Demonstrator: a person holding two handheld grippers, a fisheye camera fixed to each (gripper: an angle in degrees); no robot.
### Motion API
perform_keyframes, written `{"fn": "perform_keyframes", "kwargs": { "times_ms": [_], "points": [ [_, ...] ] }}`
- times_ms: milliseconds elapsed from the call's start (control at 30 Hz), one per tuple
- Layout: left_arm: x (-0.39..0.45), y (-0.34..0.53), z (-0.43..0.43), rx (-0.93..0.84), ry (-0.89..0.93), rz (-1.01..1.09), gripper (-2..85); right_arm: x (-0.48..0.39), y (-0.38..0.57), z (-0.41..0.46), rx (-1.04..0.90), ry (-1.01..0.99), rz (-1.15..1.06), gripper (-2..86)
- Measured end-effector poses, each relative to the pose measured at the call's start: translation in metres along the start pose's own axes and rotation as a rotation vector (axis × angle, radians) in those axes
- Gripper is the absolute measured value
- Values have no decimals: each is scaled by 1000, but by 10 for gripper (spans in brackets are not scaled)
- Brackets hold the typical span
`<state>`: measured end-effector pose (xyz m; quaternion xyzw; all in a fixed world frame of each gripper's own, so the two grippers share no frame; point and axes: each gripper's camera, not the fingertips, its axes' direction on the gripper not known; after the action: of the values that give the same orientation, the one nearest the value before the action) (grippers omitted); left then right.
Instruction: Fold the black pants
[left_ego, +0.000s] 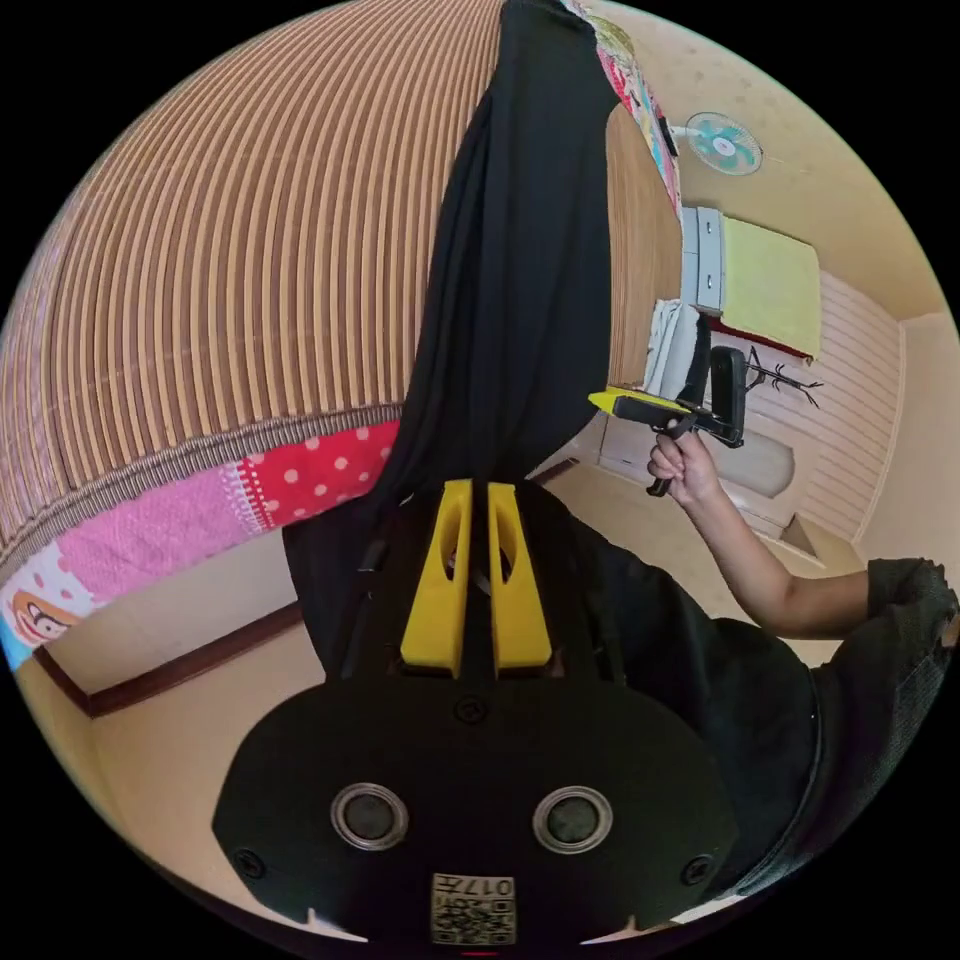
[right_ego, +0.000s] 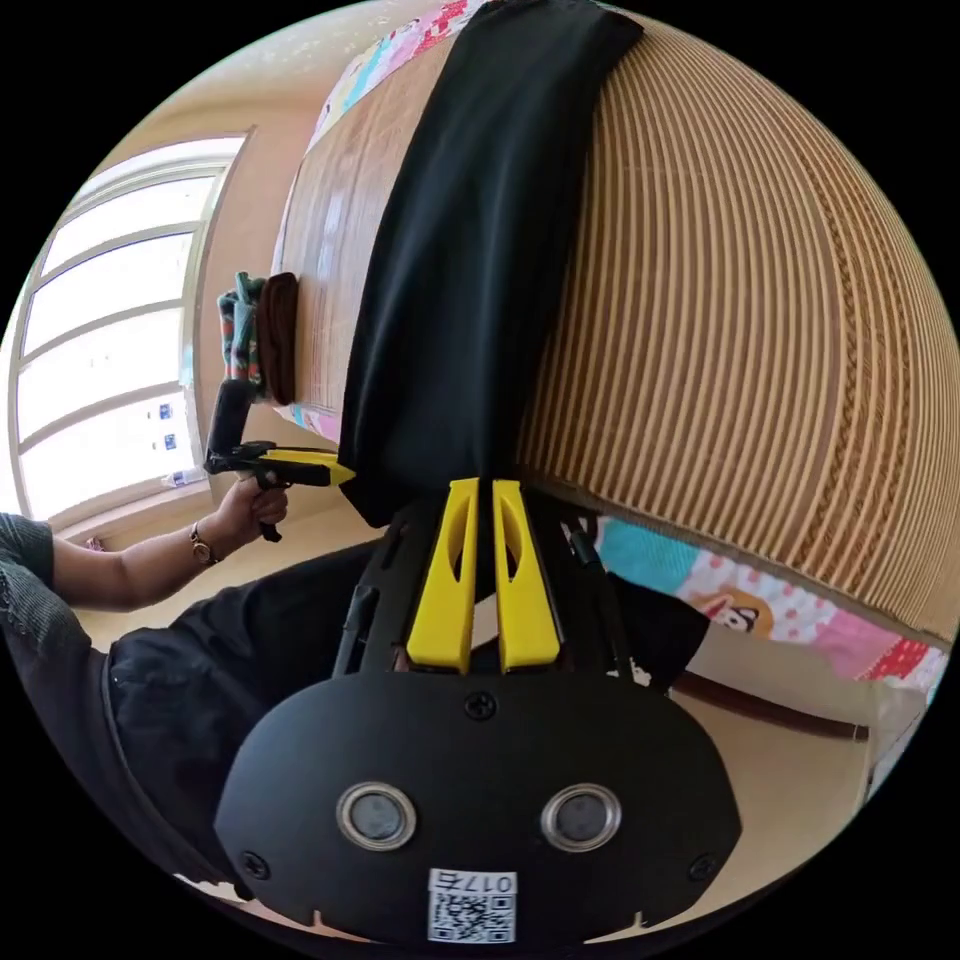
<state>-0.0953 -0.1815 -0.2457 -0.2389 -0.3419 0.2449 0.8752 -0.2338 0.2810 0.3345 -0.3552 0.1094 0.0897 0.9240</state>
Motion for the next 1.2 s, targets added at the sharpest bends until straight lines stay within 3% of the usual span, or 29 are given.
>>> {"fn": "perform_keyframes", "kwargs": {
  "times_ms": [133, 267, 467, 600, 767, 833, 1200],
  "points": [
    [-7, 4, -46, 234, 71, -4, 64, 30, 23, -37, 150, -34, 33, 49],
    [-19, -63, -82, 335, 143, 44, 113, 90, 3, -61, 334, -271, 98, 105],
    [8, -173, -81, 238, 150, 209, 107, 128, -60, -60, 399, -416, 70, 100],
    [6, -192, -75, 233, 194, 113, 53, 135, -65, -58, 435, -532, 100, 54],
    [33, -128, -117, 291, 504, 324, 39, 114, -4, -93, 561, -790, -82, 31],
    [53, -89, -142, 302, 546, 411, 37, 94, 30, -112, 592, -865, -169, 27],
    [280, 121, -306, 450, 483, 1012, 36, -114, 197, -301, 740, -772, -758, 17]
  ]
}}
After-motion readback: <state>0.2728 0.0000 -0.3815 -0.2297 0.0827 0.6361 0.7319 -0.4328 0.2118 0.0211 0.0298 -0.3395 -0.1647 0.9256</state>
